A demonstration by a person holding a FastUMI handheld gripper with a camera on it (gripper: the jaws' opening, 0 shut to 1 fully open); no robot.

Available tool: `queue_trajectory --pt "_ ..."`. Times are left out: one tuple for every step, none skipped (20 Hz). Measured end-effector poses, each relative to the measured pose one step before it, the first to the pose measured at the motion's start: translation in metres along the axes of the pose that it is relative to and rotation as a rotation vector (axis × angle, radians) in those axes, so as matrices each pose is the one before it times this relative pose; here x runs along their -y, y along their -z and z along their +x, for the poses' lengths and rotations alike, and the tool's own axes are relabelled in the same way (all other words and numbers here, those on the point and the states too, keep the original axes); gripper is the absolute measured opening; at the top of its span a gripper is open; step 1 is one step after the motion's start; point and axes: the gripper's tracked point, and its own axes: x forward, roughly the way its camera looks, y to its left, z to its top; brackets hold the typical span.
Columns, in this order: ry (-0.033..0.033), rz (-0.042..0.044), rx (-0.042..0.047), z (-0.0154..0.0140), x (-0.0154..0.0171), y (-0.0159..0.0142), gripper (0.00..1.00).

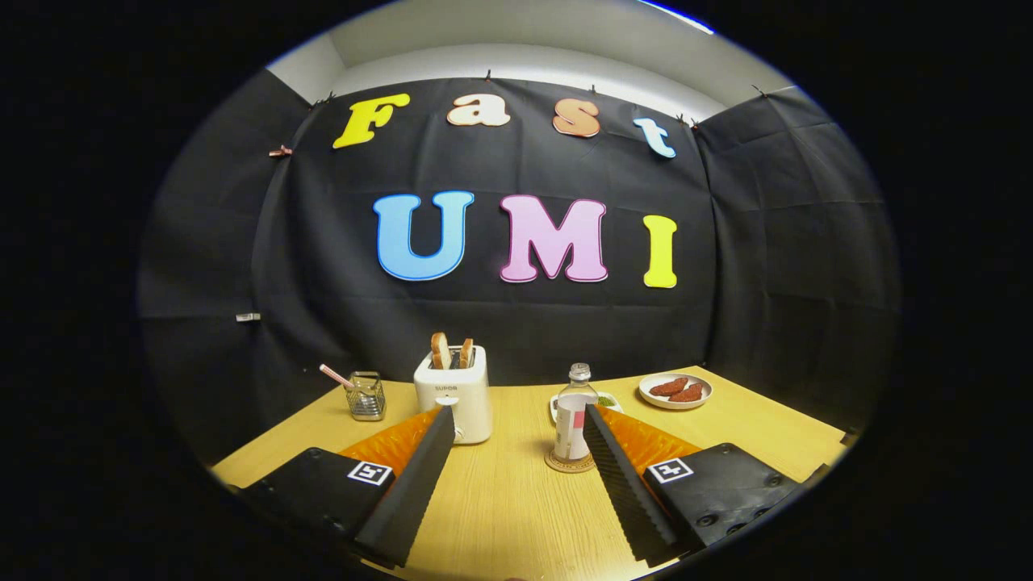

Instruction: Take the bottle from table, then pour the juice into the cup, finally place the bottle on the coaster

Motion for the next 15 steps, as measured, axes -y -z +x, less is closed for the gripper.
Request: queue_trajectory --pt "-0.00485 0.00270 0.00404 -0.00425 -0.00141 -0.00515 0.98" --pt "-0.00408 -0.00117 0.00415 -0.00374 -0.00066 -0.00586 0.98" --pt "-0.00304 -0.00323 0.00524 -0.00452 -0.00009 -0.00548 0.98" --pt "-0.00256 -0.00482 0.00519 -0.00467 0.00070 -0.00543 0.98" --pt "-0.00126 -0.00466 0.00409 -0.00434 0.00050 -0.00393 0.98" --pt "-0.00294 -0.00417 0.00267 -0.00447 0.00007 -0.00254 0.99" --pt "-0.00586 -0.00287 0.00038 -0.00400 -0.00096 -0.00225 0.98" --pt "-0.00749 -0.00579 -0.00185 -0.00418 -0.00173 -0.00068 0.98" --pt "-0.00451 -0.00818 -0.00249 -0.00334 -0.00014 -0.00075 0.98" --pt "-0.00430 -0.00756 -0.00410 -0.00287 0.00028 -0.00005 0.98" --pt "-0.00223 -0.00307 -0.00289 -0.00339 0.00045 0.00050 0.98" --pt "-0.00128 0.00221 -0.00280 -0.00206 0.00001 0.00015 0.98" --pt "-0.00202 0.00943 -0.00185 -0.00247 -0.00069 -0.00068 0.98" --pt "-0.00003 0.01364 -0.00117 -0.00164 -0.00087 -0.00040 0.99" --pt "-0.00041 0.01505 0.00033 -0.00128 -0.00078 -0.00131 0.99"
